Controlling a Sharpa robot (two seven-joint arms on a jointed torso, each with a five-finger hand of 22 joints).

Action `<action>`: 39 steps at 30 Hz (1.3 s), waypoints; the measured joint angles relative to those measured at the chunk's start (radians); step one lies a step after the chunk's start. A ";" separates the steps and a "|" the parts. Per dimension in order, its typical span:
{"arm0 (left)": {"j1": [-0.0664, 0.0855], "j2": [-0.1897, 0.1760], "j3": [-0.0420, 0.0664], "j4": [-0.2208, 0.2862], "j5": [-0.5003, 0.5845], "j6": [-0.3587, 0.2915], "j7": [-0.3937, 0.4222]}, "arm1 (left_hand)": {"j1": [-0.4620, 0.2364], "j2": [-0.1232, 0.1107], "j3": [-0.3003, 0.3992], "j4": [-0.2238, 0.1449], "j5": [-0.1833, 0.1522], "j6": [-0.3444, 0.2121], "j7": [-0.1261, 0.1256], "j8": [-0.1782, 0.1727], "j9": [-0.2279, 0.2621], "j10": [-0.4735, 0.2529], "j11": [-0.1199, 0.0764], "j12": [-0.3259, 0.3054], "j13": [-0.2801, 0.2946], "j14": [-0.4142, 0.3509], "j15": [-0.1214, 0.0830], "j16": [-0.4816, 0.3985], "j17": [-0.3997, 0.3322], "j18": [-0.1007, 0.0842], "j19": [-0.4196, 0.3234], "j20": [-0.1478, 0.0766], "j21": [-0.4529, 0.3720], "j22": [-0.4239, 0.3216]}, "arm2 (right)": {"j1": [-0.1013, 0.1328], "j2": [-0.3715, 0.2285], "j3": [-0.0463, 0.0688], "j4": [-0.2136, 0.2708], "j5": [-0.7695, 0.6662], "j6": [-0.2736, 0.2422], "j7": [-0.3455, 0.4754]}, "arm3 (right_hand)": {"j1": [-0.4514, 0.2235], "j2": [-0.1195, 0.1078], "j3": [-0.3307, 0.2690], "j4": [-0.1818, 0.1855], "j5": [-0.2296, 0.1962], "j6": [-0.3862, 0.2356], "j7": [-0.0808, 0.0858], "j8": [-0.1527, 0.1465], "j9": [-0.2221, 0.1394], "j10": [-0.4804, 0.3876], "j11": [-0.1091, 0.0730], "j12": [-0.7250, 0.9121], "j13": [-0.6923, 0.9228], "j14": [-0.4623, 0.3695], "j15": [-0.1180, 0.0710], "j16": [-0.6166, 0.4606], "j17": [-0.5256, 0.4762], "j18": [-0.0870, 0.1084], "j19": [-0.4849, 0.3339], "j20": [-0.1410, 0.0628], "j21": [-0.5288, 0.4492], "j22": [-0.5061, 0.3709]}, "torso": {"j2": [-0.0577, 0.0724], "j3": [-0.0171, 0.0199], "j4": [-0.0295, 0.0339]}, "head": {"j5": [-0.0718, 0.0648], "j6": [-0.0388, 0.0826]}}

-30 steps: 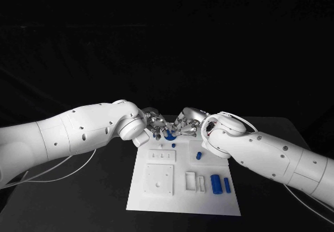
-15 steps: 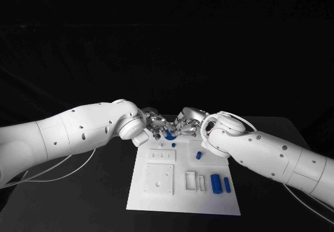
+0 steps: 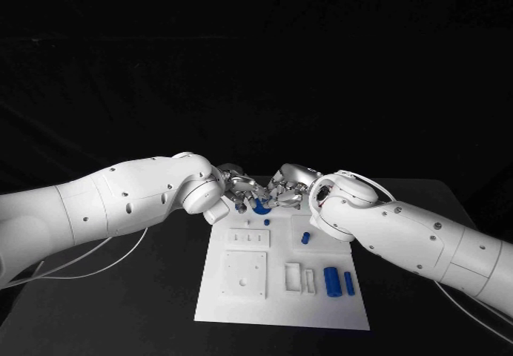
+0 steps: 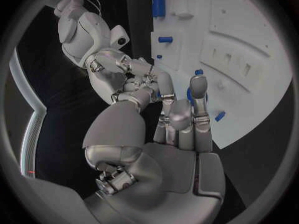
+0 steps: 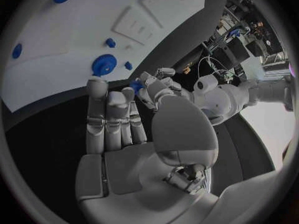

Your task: Assemble the parts on the task board

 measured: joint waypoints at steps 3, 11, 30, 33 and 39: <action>0.000 0.001 0.000 -0.002 0.002 -0.009 0.009 | -0.002 -0.003 0.003 -0.010 0.008 0.002 0.002 -0.007 0.026 0.002 0.001 0.007 0.018 0.005 0.002 0.000 0.030 0.000 0.004 0.004 -0.008 0.007 | 0.000 0.000 -0.001 -0.004 0.004 -0.010 0.003 | 0.004 -0.004 -0.017 0.010 0.000 -0.017 0.007 0.000 0.000 -0.002 0.002 -0.006 -0.010 0.000 0.000 -0.011 -0.011 0.000 0.003 0.004 -0.026 -0.006 | 0.000 0.0000 0.0000 | 0.000 0.000; 0.000 0.001 -0.002 -0.006 0.003 -0.024 0.031 | 0.008 -0.016 -0.013 -0.003 0.013 0.008 0.005 -0.009 0.029 0.004 0.003 0.026 0.038 0.019 0.006 0.001 0.097 0.000 0.011 0.012 -0.020 0.029 | 0.000 -0.004 -0.003 -0.023 0.020 -0.036 0.016 | 0.023 -0.023 -0.093 0.028 0.035 -0.059 0.012 0.000 0.000 -0.018 0.014 -0.006 -0.040 -0.020 0.005 -0.035 -0.029 0.012 0.002 0.010 -0.084 -0.029 | 0.000 0.0012 -0.0001 | 0.001 0.005; 0.000 -0.022 -0.042 -0.020 -0.034 -0.040 0.040 | 0.008 -0.024 -0.034 0.002 0.019 0.011 0.004 -0.012 0.065 0.001 0.001 0.070 0.050 0.028 0.011 0.035 0.178 0.000 0.023 0.024 -0.043 0.075 | -0.004 -0.168 0.007 0.022 0.084 -0.038 0.108 | 0.072 -0.016 -0.117 -0.028 0.035 -0.046 0.013 0.000 0.001 -0.085 0.025 0.000 -0.171 -0.115 0.025 -0.133 -0.144 0.018 -0.005 0.030 -0.335 -0.129 | 0.000 0.0027 -0.0037 | 0.019 -0.003; 0.000 -0.034 -0.049 -0.011 -0.043 -0.043 0.038 | 0.008 -0.024 -0.035 0.003 0.015 0.011 0.003 -0.010 0.065 0.001 0.001 0.075 0.050 0.028 0.011 0.043 0.186 0.000 0.026 0.026 -0.045 0.080 | 0.001 -0.202 0.016 0.023 0.109 -0.050 0.122 | 0.068 -0.013 -0.109 -0.036 0.040 -0.039 0.013 0.000 0.001 -0.085 0.025 0.006 -0.184 -0.115 0.025 -0.133 -0.152 0.018 -0.005 0.030 -0.340 -0.130 | -0.001 0.0021 -0.0037 | 0.020 -0.007; 0.000 -0.087 -0.071 0.038 -0.068 -0.052 0.034 | 0.010 -0.003 -0.043 0.011 -0.049 0.015 0.004 -0.010 0.065 0.000 0.000 0.079 0.050 0.028 0.011 0.046 0.194 0.000 0.029 0.030 -0.048 0.080 | 0.035 -0.247 0.052 -0.004 0.182 -0.095 0.151 | 0.054 -0.012 -0.095 -0.039 0.064 -0.030 0.012 0.000 0.001 -0.089 0.021 0.016 -0.207 -0.118 0.021 -0.126 -0.163 0.018 -0.005 0.030 -0.348 -0.130 | -0.003 0.0035 -0.0057 | 0.021 -0.016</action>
